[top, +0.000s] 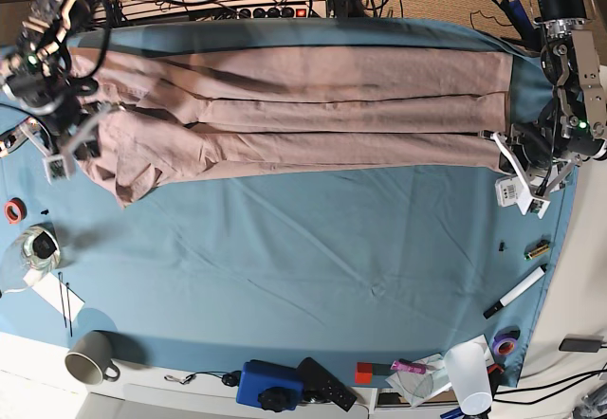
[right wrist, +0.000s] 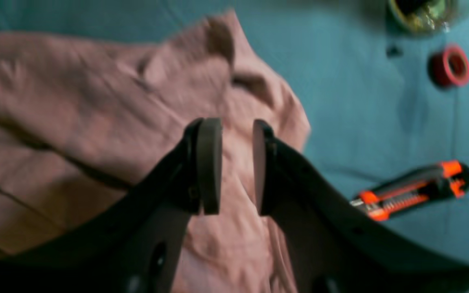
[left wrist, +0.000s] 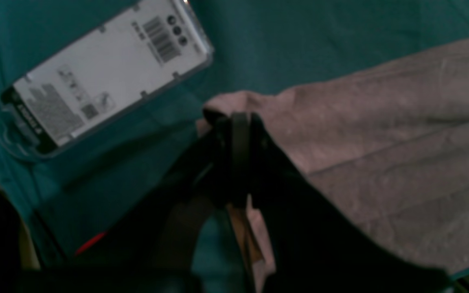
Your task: Fold the T-shirt properly
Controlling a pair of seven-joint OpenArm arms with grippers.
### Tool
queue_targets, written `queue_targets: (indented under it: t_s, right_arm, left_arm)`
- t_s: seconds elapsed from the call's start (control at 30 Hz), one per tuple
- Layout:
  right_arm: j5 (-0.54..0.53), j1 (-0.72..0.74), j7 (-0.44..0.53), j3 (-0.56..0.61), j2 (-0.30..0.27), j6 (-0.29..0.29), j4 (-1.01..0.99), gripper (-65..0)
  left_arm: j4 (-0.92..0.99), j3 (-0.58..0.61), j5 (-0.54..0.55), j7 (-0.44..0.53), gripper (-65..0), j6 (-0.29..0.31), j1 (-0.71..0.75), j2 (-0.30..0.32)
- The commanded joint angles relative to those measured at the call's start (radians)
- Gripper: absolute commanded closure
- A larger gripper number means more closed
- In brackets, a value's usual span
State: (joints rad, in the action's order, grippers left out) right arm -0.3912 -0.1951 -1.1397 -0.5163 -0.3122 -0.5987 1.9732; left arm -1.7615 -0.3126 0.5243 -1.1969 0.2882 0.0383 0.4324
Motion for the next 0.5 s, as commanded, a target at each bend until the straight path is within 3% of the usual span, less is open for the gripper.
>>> queue_targets:
  t_s: [0.0,0.1,0.47]
  right_arm:
    - [0.019,0.016,0.019,0.011,-0.017,0.018,0.003,-14.1]
    - [0.055,0.036,0.024,0.039,-0.017,0.055,-0.041,-14.1]
    - [0.078,0.049,0.044,0.037,-0.018,0.076,-0.130,-14.0]
  left_arm:
    - [-0.018,-0.005,0.003,0.008,0.0,0.001,-0.013,0.018]
    - [-0.018,-0.005,0.005,0.008,0.0,0.001,-0.015,0.022]
    - [-0.018,-0.005,0.056,-0.029,0.0,0.001,-0.016,0.120]
